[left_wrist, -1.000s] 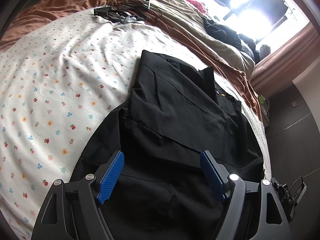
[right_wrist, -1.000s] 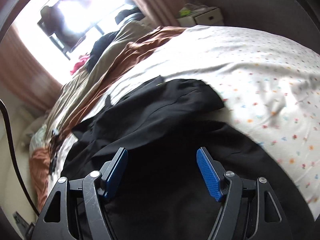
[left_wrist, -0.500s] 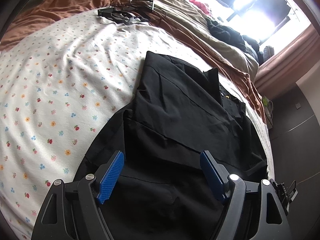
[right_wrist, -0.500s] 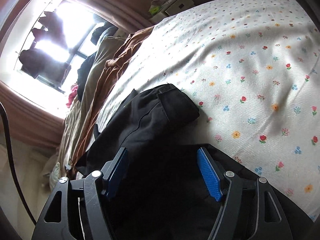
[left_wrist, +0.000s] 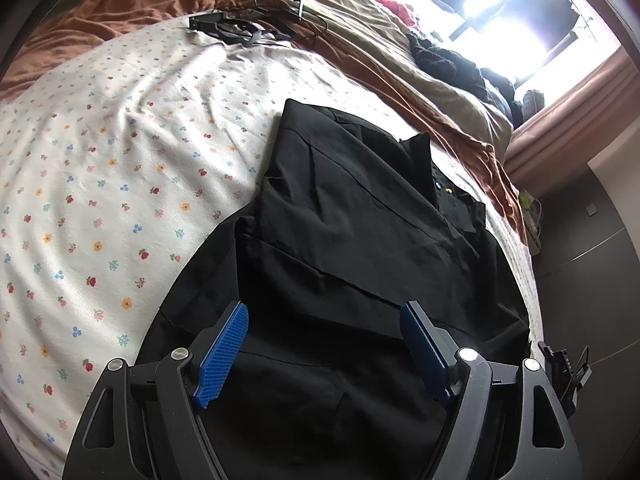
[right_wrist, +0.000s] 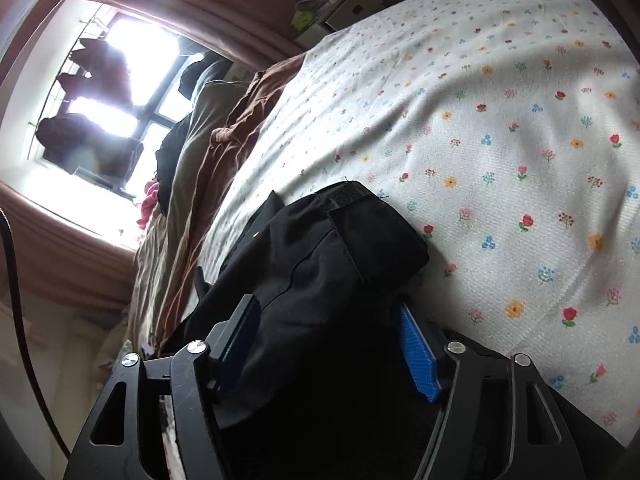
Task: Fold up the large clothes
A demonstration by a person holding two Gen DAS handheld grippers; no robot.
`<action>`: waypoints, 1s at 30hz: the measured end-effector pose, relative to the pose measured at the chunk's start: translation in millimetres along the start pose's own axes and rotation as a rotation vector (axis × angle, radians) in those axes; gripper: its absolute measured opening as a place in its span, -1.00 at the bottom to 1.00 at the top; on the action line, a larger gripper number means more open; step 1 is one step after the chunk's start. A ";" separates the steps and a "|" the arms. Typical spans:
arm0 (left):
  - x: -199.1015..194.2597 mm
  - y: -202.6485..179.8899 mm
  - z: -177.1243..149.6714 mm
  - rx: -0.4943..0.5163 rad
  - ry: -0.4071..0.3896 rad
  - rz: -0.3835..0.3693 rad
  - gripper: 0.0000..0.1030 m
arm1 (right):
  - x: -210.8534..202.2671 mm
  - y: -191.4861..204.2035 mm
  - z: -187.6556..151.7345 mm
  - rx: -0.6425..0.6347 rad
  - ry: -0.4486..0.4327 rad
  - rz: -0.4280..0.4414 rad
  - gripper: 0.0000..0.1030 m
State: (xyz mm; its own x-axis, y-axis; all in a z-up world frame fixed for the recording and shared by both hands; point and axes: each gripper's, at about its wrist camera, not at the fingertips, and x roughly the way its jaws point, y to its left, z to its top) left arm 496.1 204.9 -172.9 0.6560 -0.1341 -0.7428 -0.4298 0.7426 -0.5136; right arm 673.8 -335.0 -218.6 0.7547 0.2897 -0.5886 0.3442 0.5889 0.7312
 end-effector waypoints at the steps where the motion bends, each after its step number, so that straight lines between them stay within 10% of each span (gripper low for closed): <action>1: 0.6 -0.1 0.0 0.000 0.001 0.000 0.54 | 5.3 -0.8 2.5 0.002 0.006 -0.016 0.01; 5: -0.8 2.2 1.1 -0.006 -0.005 0.002 0.54 | 11.9 12.8 11.5 -0.020 0.021 -0.003 -0.74; 15: -10.9 22.5 8.4 -0.076 -0.040 0.010 0.54 | -49.9 148.7 -11.2 -0.332 -0.019 0.138 -0.82; 30: -37.1 56.4 29.1 -0.134 -0.112 0.052 0.54 | -52.2 298.9 -147.7 -0.765 0.070 0.269 -0.83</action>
State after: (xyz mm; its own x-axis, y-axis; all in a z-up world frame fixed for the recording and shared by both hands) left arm 465.6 270.8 -161.8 0.6921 -0.0184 -0.7216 -0.5393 0.6513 -0.5338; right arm 654.8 -62.7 -20.3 0.7120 0.5263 -0.4648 -0.3401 0.8376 0.4275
